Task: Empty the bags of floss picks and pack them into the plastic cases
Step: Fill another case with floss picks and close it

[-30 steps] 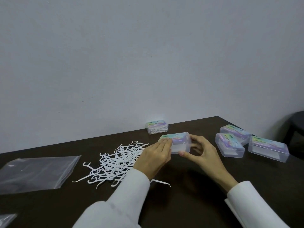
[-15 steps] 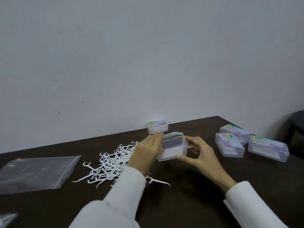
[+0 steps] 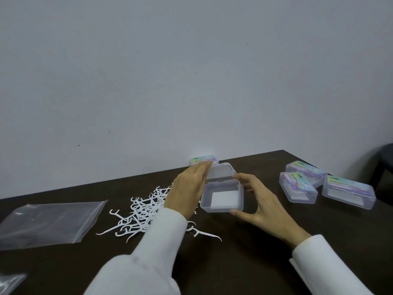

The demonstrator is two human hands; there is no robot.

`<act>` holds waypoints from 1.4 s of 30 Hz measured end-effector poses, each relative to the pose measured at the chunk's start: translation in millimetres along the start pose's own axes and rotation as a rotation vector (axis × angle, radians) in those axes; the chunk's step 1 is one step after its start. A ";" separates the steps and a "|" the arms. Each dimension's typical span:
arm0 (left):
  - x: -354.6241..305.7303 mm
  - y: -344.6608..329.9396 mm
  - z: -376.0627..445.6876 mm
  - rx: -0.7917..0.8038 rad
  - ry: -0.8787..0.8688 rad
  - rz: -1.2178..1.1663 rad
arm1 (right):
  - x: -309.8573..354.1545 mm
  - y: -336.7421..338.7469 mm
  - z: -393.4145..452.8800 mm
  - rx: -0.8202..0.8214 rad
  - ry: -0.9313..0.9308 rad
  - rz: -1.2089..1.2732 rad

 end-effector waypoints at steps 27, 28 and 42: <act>39.6 1.8 -49.8 0.189 0.320 -0.056 | -6.5 -3.2 -15.8 -0.076 -0.205 -0.059; 43.5 4.4 -54.8 0.196 0.336 -0.052 | -1.1 -6.7 -17.0 -0.070 -0.180 -0.047; 108.6 54.3 -107.9 0.282 0.545 0.100 | 51.0 -75.9 -4.2 0.234 0.073 -0.056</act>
Point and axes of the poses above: each hand's wrist, its own z-axis towards the middle knuckle, its own y-axis out of the back of the hand, x = y × z, the point moved 5 cm from there along z, towards the middle knuckle, and after that the axes turned 8 degrees about y, right-handed, at the moved point
